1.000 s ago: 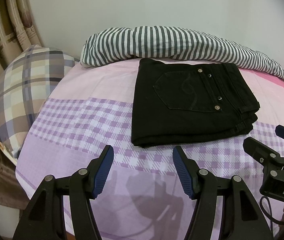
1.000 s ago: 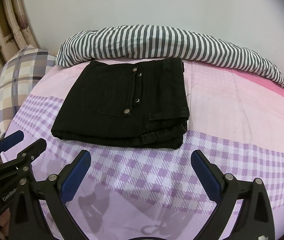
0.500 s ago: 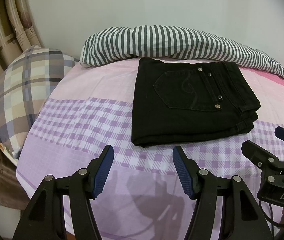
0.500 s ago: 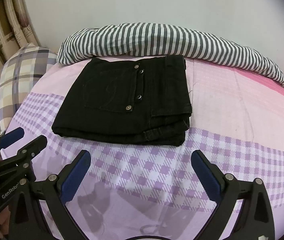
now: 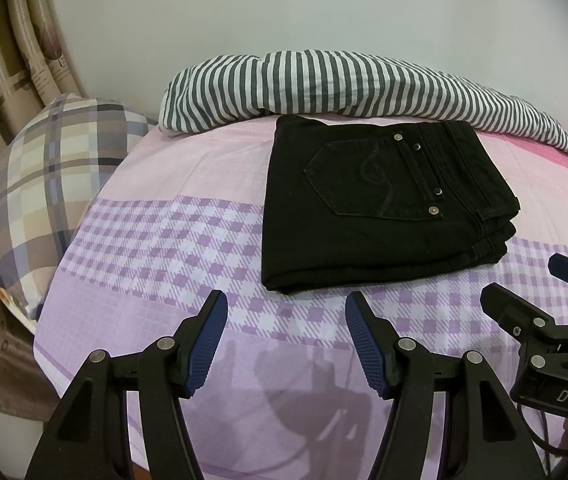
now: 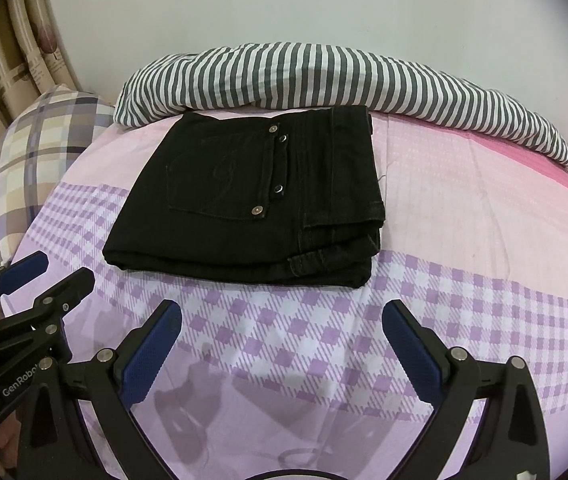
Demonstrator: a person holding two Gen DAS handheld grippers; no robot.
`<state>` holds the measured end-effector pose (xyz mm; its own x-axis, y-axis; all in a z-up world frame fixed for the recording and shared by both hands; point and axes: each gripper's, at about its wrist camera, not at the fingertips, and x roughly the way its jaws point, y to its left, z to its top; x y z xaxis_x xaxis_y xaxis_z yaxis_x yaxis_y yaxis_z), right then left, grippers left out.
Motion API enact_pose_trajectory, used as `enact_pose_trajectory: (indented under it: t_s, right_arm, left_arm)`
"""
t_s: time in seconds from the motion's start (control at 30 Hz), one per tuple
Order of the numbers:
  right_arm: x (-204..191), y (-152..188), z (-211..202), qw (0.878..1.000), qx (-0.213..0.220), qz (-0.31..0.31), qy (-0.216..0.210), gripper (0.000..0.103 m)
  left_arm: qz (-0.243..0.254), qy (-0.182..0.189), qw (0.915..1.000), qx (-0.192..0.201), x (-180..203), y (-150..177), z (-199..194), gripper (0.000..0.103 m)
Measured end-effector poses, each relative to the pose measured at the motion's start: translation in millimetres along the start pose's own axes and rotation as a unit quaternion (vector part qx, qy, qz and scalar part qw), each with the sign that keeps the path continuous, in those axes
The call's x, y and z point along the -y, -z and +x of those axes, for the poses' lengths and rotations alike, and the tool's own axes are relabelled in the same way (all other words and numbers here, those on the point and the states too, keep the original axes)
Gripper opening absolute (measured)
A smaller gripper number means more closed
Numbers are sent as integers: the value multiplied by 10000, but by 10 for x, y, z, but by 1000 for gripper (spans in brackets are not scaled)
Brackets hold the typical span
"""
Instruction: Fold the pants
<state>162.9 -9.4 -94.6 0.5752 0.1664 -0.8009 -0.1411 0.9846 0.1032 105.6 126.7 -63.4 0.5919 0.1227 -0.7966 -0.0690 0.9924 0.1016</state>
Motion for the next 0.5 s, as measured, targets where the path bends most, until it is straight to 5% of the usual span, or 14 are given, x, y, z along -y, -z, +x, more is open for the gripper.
enact_pose_trajectory:
  t_s: [0.5]
  right_arm:
    - [23, 17, 3, 10000, -13, 38, -12, 99]
  left_arm:
    - [-5, 15, 10000, -2, -1, -26, 8, 62]
